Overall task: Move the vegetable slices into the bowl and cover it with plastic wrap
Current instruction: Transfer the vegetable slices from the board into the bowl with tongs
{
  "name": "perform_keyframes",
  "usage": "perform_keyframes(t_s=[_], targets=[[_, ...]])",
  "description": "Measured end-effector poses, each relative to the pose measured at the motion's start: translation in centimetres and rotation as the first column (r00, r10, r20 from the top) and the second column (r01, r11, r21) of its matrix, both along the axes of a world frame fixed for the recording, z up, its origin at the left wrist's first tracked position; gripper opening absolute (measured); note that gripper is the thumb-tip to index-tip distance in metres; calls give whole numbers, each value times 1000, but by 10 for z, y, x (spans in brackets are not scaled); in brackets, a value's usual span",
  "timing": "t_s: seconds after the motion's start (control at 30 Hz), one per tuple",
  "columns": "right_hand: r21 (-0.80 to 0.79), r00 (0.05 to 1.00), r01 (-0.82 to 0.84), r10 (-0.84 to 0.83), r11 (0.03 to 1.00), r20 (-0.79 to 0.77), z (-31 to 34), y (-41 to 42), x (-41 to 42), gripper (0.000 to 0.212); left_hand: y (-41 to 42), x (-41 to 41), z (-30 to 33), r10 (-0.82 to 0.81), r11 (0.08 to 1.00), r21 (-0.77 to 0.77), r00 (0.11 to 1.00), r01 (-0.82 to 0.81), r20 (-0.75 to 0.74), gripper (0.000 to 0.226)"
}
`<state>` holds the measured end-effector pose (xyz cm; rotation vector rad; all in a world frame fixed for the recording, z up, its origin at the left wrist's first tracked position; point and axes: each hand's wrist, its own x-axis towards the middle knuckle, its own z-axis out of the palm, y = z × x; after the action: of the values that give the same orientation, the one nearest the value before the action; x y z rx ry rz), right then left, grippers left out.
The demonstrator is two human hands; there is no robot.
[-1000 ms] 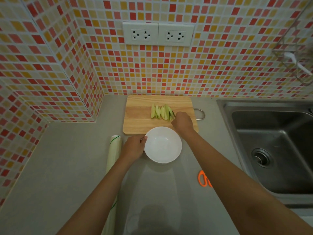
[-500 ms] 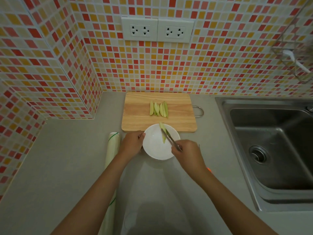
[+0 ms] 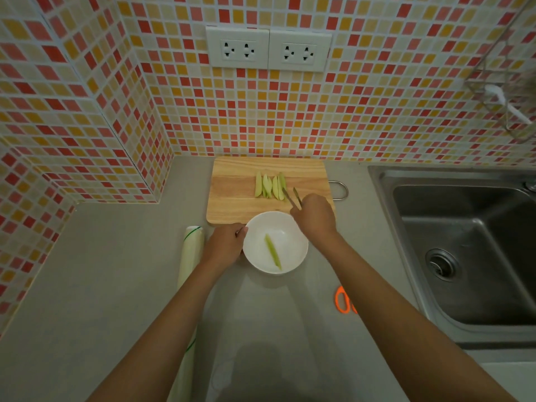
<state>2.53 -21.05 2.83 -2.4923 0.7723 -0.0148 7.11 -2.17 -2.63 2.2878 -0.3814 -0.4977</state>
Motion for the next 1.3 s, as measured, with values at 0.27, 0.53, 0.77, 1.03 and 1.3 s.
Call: perform_keyframes(t_s=[0.27, 0.53, 0.77, 1.03, 1.3], targets=[[-53, 999, 26, -28, 998, -37, -25, -15, 47, 36, 3, 0, 0, 0, 999, -34, 1000, 0, 3, 34], [154, 990, 22, -43, 988, 135, -1, -14, 1, 44, 2, -1, 1, 4, 999, -46, 1000, -5, -13, 31], [226, 989, -107, 81, 968, 121, 9, 23, -98, 45, 1, -1, 2, 20, 999, -44, 999, -21, -37, 28], [108, 994, -108, 105, 988, 29, 6, 23, -81, 42, 1, 1, 1, 21, 998, -52, 999, -23, -31, 31], [10, 999, 2, -2, 1000, -41, -14, -7, 34, 27, 1, 1, 0, 18, 998, -53, 1000, -19, -24, 29]])
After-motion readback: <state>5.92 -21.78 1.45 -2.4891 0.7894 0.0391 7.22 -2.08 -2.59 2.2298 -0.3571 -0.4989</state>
